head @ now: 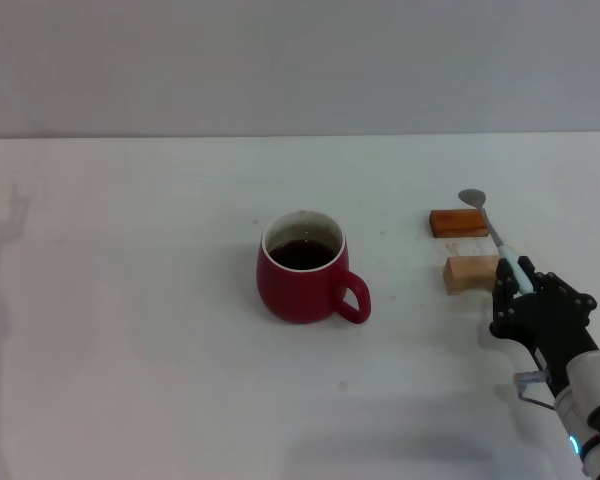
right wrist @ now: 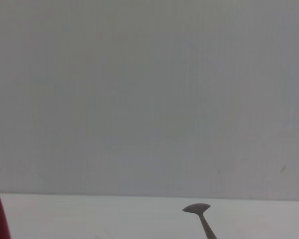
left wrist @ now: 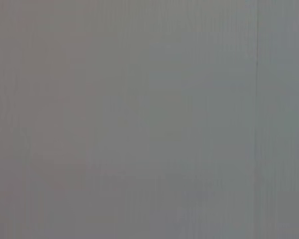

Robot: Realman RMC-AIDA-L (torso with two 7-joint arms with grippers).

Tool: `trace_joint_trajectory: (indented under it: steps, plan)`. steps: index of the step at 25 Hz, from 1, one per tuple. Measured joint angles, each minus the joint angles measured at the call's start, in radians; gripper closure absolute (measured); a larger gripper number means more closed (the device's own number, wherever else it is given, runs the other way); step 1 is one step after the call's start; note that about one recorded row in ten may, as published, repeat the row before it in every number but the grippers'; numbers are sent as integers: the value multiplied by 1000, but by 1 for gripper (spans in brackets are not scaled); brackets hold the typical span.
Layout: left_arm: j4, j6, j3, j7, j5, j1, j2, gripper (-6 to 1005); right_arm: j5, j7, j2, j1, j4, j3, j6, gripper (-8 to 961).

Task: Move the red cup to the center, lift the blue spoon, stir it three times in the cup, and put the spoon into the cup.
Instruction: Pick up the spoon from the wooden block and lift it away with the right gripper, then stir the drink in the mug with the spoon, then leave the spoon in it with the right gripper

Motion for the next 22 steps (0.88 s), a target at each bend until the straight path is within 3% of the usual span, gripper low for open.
trace_joint_trajectory:
  steps: [6, 7, 8, 10, 12, 13, 17, 20, 22]
  plan:
    - [1, -2, 0, -1, 1, 3, -1, 140, -2, -88, -14, -26, 72, 0, -67, 794]
    - [2, -3, 0, -1, 0, 3, -1, 140, -2, -137, -34, -43, 137, 9, -93, 794]
    - [2, -3, 0, -1, 0, 3, -1, 140, -2, -137, -34, -43, 137, 9, -93, 794]
    - [2, -4, 0, -1, -1, 3, -2, 140, -4, -183, -61, -64, 213, 23, -113, 794]
    - [0, -5, 0, -2, -1, 2, -2, 140, -6, -262, -106, -97, 342, 50, -131, 794]
    - [-2, -5, 0, -1, -1, 2, -2, 140, -6, -262, -106, -97, 342, 50, -131, 794]
    - [-5, -5, 0, -3, -1, 2, -2, 140, -6, -400, -163, -156, 550, 94, -130, 794]
    - [-5, -4, 0, -8, -1, 2, -2, 140, -6, -455, -177, -180, 622, 106, -125, 794]
    - [-5, -4, -2, -15, -1, 2, -3, 140, -6, -509, -198, -206, 726, 119, -113, 794]
